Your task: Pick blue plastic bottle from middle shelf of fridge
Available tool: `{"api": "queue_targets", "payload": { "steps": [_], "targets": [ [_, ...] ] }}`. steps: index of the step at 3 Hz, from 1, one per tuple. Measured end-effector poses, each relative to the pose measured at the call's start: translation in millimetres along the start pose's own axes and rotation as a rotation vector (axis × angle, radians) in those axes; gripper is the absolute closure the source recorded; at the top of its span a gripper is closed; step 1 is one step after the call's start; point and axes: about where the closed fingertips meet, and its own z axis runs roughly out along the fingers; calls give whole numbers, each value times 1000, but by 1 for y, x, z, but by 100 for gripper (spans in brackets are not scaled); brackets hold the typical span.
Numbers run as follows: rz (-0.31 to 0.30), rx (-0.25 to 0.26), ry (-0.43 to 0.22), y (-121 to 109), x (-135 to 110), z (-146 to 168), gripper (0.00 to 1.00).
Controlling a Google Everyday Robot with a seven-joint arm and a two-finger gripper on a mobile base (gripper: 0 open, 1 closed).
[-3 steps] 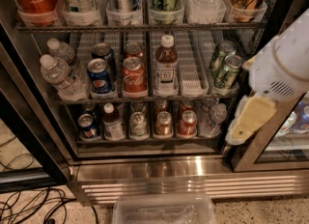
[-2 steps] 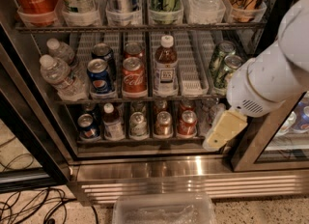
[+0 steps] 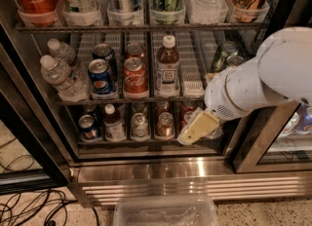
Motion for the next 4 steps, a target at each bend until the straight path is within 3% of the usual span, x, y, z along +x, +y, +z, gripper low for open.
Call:
{"api": "queue_targets", "payload": {
  "steps": [1, 2, 3, 4],
  "targets": [
    [0, 0, 0, 0, 0, 0, 0],
    [49, 43, -46, 3, -3, 5, 0],
    [157, 108, -80, 26, 1, 21, 0],
    [242, 177, -131, 32, -2, 36, 0]
  ]
}}
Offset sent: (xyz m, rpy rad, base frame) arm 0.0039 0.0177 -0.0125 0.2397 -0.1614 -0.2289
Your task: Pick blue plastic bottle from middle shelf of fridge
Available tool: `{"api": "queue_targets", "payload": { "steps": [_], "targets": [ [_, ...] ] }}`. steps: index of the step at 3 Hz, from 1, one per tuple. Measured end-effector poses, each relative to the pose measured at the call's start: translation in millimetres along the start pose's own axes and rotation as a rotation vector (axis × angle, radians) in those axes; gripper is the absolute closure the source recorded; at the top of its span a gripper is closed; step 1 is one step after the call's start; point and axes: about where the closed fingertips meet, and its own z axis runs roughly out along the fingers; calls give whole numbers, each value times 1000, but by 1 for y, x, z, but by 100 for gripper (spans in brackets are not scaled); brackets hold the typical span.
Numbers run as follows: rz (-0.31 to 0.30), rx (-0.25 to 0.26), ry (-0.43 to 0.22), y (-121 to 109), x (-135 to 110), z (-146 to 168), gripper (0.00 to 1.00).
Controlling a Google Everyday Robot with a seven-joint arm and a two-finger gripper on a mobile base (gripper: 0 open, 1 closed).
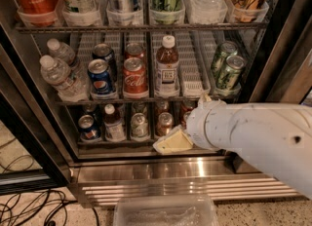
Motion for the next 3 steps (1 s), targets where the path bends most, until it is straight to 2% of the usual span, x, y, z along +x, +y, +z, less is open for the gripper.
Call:
{"api": "queue_targets", "payload": {
  "steps": [2, 3],
  "targets": [
    [112, 141, -246, -31, -42, 21, 0],
    [161, 183, -371, -46, -62, 32, 0]
  ]
}}
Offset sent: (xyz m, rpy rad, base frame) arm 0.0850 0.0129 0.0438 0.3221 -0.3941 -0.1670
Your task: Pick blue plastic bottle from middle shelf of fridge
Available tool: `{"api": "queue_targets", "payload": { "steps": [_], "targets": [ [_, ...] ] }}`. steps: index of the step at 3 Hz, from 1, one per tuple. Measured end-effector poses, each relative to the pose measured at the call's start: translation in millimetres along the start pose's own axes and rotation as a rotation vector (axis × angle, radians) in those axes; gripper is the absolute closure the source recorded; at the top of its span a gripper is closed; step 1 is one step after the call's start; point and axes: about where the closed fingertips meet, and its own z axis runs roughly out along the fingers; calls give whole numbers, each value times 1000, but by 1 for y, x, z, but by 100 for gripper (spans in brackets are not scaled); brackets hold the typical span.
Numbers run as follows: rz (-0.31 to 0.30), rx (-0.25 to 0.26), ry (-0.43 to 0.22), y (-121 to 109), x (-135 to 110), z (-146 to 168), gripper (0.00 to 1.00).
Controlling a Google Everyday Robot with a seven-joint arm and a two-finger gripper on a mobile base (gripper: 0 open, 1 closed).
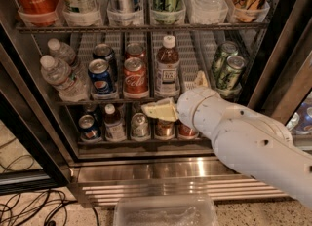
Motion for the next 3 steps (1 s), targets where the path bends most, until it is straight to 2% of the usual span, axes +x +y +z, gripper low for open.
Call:
{"api": "queue_targets", "payload": {
  "steps": [1, 2, 3],
  "targets": [
    [32, 31, -106, -9, -9, 15, 0],
    [44, 65, -181, -17, -15, 21, 0],
    [57, 89, -229, -21, -17, 25, 0]
  ]
}}
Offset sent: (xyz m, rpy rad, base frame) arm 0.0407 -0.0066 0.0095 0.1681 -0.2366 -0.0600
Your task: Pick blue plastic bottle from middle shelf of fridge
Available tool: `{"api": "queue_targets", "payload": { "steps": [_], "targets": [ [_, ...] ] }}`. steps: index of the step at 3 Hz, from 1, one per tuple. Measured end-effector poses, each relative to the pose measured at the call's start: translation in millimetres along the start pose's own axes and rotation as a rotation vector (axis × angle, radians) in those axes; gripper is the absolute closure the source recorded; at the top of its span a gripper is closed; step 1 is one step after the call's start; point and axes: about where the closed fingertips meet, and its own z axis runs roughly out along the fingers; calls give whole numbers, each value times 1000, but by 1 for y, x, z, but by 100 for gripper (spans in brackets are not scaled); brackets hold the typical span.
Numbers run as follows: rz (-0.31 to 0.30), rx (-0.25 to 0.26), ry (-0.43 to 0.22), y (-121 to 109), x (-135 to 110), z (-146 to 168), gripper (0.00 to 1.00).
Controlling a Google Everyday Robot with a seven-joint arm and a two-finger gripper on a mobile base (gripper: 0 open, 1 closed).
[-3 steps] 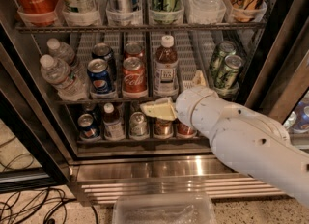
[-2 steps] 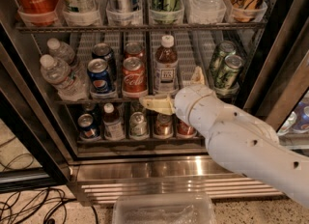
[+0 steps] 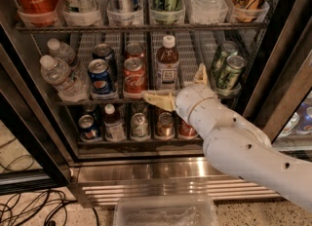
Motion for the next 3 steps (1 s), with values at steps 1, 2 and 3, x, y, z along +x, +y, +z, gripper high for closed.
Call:
{"api": "queue_targets", "payload": {
  "steps": [1, 2, 3],
  "targets": [
    [22, 29, -55, -7, 2, 16, 0],
    [17, 36, -53, -11, 3, 22, 0],
    [15, 39, -47, -13, 5, 26, 17]
  ]
}}
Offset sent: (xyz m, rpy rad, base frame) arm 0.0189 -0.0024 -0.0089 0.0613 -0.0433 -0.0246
